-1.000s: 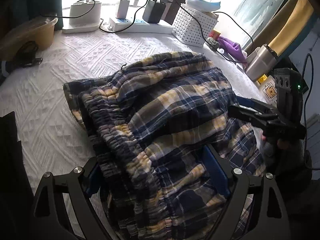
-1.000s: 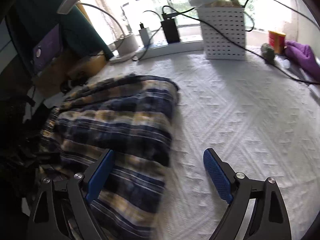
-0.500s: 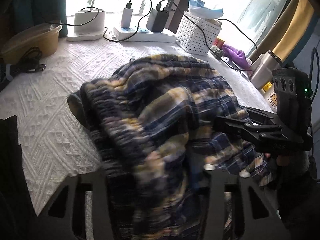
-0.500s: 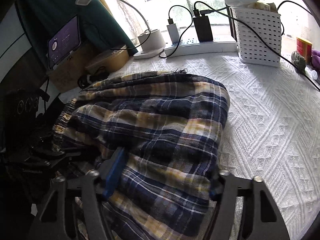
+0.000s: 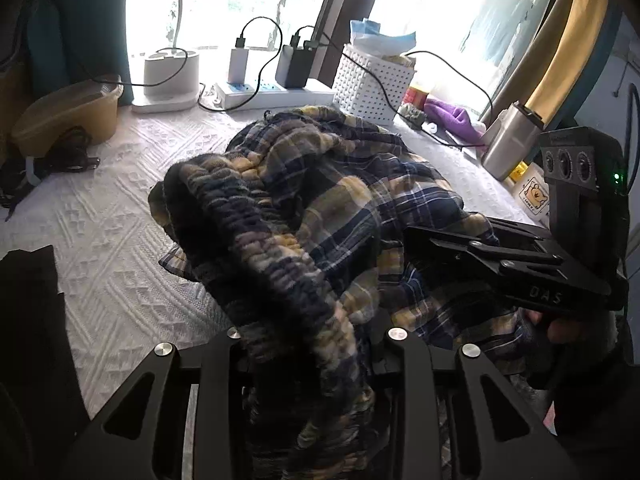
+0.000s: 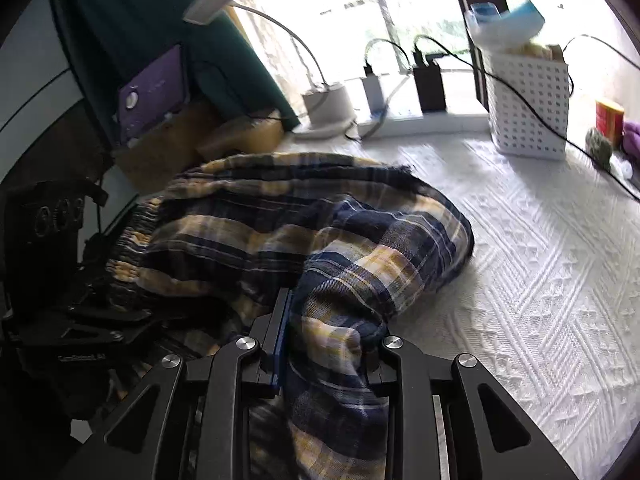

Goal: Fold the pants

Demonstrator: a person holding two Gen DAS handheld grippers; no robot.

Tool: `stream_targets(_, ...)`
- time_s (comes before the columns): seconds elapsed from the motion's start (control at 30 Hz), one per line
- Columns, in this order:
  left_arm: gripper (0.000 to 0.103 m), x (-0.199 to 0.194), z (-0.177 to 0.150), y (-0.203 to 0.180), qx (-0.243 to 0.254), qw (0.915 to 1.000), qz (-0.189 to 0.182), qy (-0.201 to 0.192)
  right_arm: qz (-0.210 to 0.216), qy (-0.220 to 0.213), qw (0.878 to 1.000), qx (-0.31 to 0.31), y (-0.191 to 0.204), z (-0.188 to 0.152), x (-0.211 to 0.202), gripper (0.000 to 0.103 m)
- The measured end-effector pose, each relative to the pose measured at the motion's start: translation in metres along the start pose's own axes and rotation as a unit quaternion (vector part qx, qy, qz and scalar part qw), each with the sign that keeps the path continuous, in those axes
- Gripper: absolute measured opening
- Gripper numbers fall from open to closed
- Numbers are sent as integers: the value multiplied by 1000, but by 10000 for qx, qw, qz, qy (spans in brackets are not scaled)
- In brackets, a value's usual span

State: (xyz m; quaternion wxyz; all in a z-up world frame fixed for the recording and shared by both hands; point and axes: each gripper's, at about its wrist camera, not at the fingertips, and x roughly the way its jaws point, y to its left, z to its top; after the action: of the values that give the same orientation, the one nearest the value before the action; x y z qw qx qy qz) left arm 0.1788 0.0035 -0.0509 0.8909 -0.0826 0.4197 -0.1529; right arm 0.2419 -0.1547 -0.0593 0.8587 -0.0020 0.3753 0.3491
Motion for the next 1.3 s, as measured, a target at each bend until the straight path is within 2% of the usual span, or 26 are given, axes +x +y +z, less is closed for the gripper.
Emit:
stream_targets(0.37, 30, -46, -13, -19, 162, 9986, 87, -492, 19, -365, 9989, -286, 39, -4, -35, 27)
stream_targets(0.7, 30, -100, -24, -25, 266, 9941, 175, -1036, -4, -774, 9949, -651, 80, -3, -68, 27)
stream_targets(1.07, 30, -153, -41, -9, 354, 9882, 385, -1438, 81, -1132, 9872, -1124, 139, -5, -94, 27)
stream_targets(1.3, 30, -185, -55, 17, 302, 9847, 605, -1605, 269, -1204, 9836, -1314, 182, -6, -89, 27)
